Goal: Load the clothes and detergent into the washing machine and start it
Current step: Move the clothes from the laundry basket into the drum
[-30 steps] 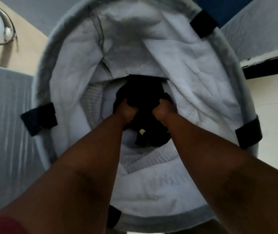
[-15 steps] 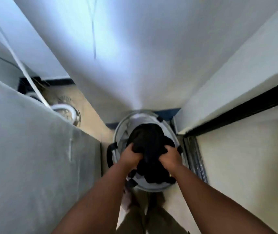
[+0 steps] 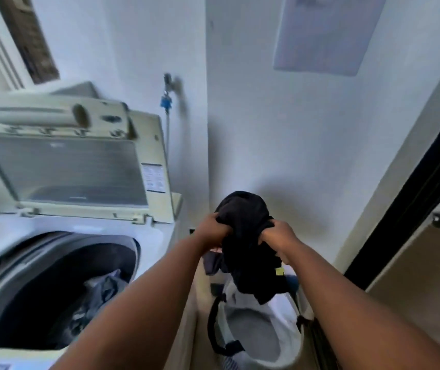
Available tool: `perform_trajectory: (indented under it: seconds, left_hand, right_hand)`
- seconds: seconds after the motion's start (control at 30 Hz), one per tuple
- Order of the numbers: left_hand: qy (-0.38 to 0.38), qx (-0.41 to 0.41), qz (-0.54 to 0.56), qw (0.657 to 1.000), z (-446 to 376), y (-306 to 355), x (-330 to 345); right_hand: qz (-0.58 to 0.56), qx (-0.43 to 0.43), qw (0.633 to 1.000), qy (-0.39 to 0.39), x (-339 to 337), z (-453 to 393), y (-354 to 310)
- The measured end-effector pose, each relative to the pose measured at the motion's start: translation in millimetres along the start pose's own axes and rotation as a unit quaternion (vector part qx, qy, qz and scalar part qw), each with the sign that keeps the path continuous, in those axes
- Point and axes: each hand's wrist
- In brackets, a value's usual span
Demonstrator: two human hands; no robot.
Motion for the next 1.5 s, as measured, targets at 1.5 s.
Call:
perform_trajectory:
  seconds: [1.5]
  left_hand:
    - [-0.108,-0.252,-0.018,0.962,-55,-260,-432]
  right_hand:
    - [0.153,0.011,0.980,-0.128,436,127,-227]
Point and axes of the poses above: each hand's wrist, its own z-axis away from the middle knuckle, its own x-axis out of the palm, y = z × x, and after that the axes turned 9 degrees about y, right-handed
